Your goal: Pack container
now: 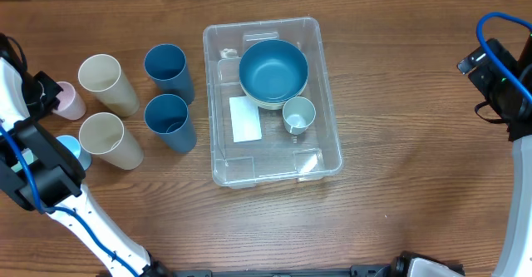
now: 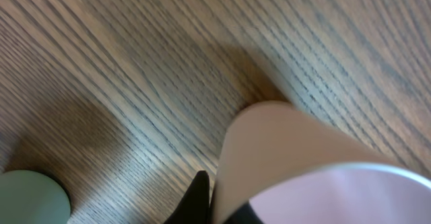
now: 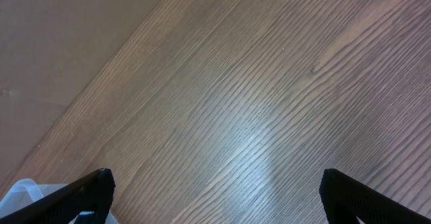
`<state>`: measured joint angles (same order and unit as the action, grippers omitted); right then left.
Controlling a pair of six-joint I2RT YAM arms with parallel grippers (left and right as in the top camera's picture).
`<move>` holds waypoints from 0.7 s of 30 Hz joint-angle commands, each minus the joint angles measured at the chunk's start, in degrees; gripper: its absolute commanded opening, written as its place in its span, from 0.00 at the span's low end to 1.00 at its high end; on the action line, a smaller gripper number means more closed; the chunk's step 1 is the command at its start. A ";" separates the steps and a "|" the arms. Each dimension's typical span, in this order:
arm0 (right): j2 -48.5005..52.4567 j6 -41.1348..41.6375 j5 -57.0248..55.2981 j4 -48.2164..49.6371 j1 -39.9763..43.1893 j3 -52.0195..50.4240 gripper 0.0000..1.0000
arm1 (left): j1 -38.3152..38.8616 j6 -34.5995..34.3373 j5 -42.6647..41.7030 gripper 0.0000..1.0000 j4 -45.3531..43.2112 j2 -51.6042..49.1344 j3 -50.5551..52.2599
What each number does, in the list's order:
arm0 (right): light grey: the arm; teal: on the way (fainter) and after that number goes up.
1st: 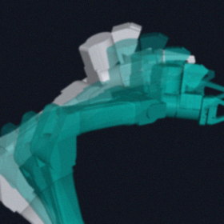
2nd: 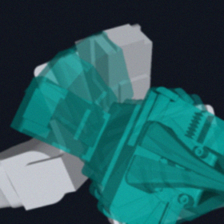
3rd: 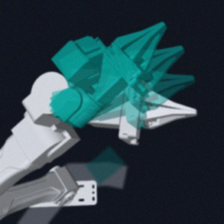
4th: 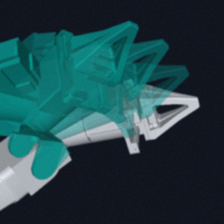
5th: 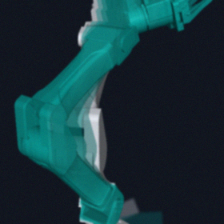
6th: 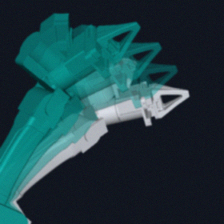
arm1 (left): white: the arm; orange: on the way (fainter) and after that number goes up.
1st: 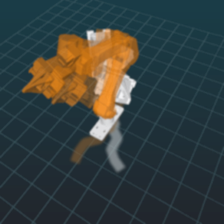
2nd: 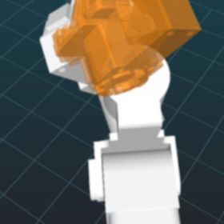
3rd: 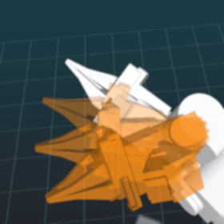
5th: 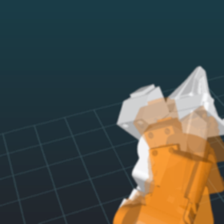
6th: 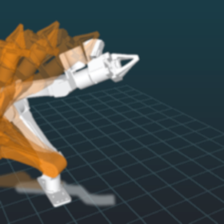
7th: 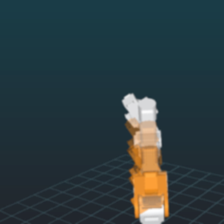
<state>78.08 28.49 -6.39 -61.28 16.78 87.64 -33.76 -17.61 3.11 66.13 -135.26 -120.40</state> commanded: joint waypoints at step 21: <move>-0.22 0.28 -0.63 0.26 0.02 0.55 1.00 | 52.30 7.98 -5.86 0.04 29.88 31.95 -29.94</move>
<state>78.08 28.49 -6.42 -61.25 16.78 87.64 5.72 -11.73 -10.31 95.59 -99.88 -151.24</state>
